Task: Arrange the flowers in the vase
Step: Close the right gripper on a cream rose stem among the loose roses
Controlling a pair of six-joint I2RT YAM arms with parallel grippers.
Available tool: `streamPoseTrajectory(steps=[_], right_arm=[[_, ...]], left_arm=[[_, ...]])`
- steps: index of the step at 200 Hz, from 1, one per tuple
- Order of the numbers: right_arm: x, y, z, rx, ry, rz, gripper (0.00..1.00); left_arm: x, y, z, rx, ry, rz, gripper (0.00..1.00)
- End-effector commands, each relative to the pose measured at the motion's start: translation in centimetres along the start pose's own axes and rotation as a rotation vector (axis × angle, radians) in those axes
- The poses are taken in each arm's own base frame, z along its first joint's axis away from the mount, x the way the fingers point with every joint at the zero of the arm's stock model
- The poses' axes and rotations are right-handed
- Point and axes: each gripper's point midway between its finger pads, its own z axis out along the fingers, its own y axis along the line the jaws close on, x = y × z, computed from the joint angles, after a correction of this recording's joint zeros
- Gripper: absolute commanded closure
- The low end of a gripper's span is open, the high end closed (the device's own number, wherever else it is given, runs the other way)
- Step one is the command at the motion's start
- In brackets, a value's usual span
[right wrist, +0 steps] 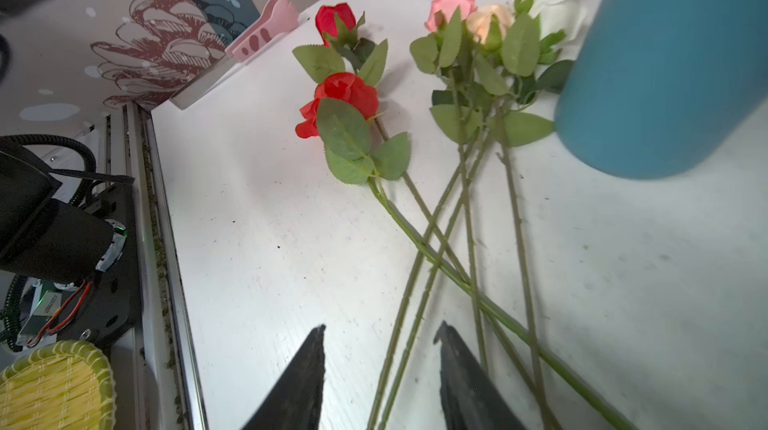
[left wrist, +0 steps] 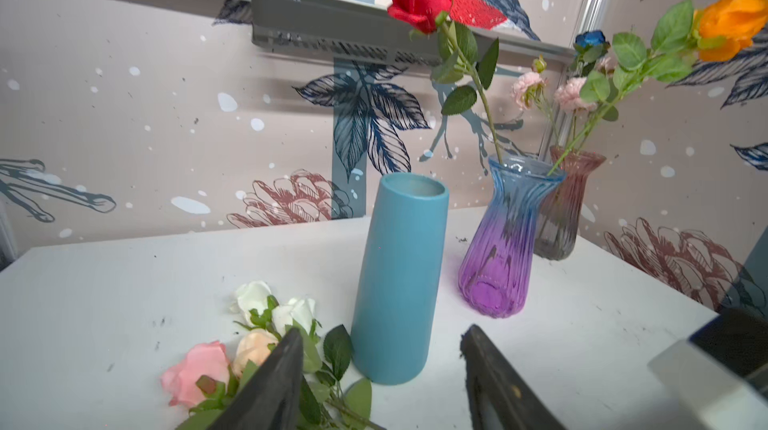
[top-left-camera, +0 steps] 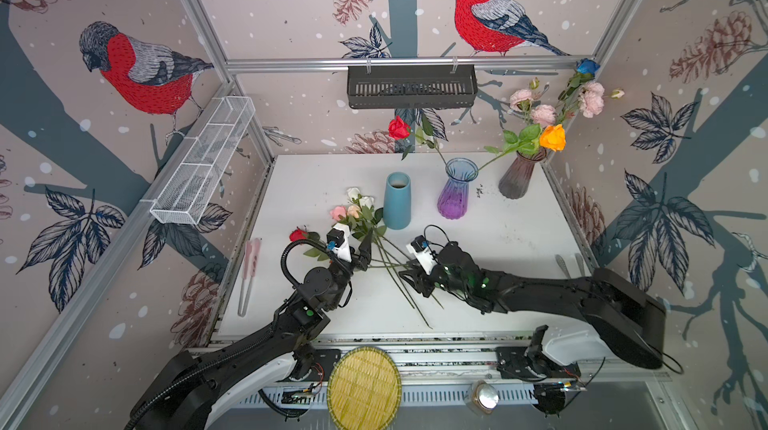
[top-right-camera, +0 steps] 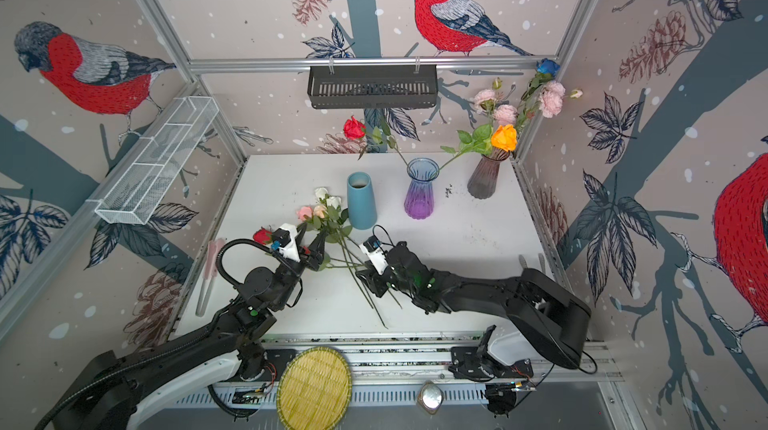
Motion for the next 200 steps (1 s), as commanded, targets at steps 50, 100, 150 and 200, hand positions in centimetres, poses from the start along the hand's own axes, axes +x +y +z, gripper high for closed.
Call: streamPoseTrajectory(steps=[50, 100, 150, 200], right_arm=[[-0.1, -6.5, 3.8, 0.231, 0.155, 0.033, 0.61], [1.3, -8.9, 5.6, 0.228, 0.239, 0.034, 0.61], [2.3, -9.4, 6.5, 0.221, 0.272, 0.036, 0.66], [2.3, -9.8, 6.8, 0.236, 0.281, 0.031, 0.9]], left_arm=[[-0.4, 0.2, 0.4, -0.032, -0.024, 0.024, 0.37], [0.6, -0.3, 1.3, -0.021, 0.032, 0.028, 0.35], [0.6, -0.5, 1.4, -0.016, 0.041, 0.028, 0.34], [0.6, -0.5, 1.4, -0.013, 0.042, 0.033, 0.34]])
